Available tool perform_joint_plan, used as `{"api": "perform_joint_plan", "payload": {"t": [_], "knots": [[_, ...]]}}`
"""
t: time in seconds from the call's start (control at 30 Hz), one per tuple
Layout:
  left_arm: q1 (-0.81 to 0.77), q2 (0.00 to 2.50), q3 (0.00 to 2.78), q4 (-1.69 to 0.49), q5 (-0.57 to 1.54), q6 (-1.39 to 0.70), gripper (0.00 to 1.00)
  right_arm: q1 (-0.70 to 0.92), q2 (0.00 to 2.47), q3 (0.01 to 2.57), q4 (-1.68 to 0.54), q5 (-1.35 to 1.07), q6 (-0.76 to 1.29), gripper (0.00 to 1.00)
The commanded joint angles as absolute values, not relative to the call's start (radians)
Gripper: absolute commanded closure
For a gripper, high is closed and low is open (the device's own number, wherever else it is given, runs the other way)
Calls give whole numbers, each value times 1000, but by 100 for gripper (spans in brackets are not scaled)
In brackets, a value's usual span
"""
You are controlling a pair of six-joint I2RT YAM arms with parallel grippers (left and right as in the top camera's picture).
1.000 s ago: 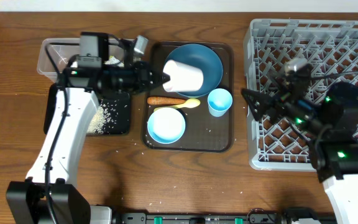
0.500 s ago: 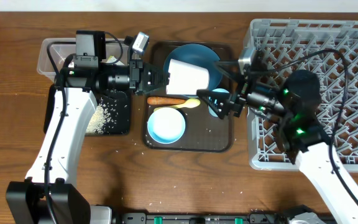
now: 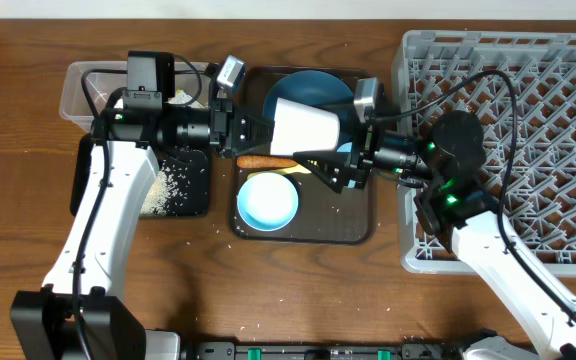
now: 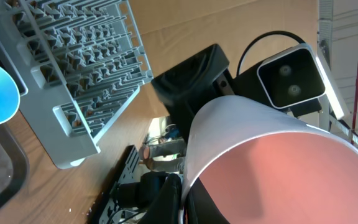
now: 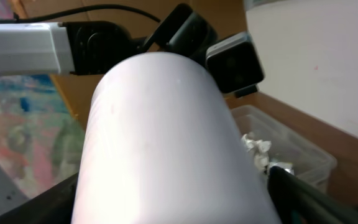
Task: Sort waste into correct bins and load items into the dishwasher rack
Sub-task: 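Hand the pink cup from the left gripper to the right gripper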
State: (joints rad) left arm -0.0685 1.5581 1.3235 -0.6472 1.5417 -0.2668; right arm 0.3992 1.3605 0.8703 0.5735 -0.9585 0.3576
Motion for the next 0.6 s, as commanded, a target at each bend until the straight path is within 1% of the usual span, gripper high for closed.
{"api": "perform_joint_plan", "payload": {"t": [0.0, 0.07, 0.13, 0.23, 0.37, 0.47, 0.57], "knots": [[-73, 1556, 1339, -649, 1573, -275, 94, 406, 1369, 883, 586, -963, 370, 25], [-73, 1556, 1339, -649, 1573, -275, 94, 406, 1369, 883, 606, -966, 370, 36], [-73, 1556, 1339, -649, 1573, -275, 94, 402, 1369, 883, 632, -970, 371, 39], [-73, 1556, 1339, -649, 1573, -274, 94, 392, 1369, 883, 673, -981, 383, 33], [-73, 1556, 1339, -649, 1573, -275, 94, 381, 1369, 883, 727, -1000, 408, 18], [-73, 1556, 1339, -650, 1573, -275, 94, 379, 1369, 883, 738, -1000, 412, 15], [-73, 1556, 1339, -650, 1573, -275, 94, 379, 1369, 883, 738, -1006, 414, 19]]}}
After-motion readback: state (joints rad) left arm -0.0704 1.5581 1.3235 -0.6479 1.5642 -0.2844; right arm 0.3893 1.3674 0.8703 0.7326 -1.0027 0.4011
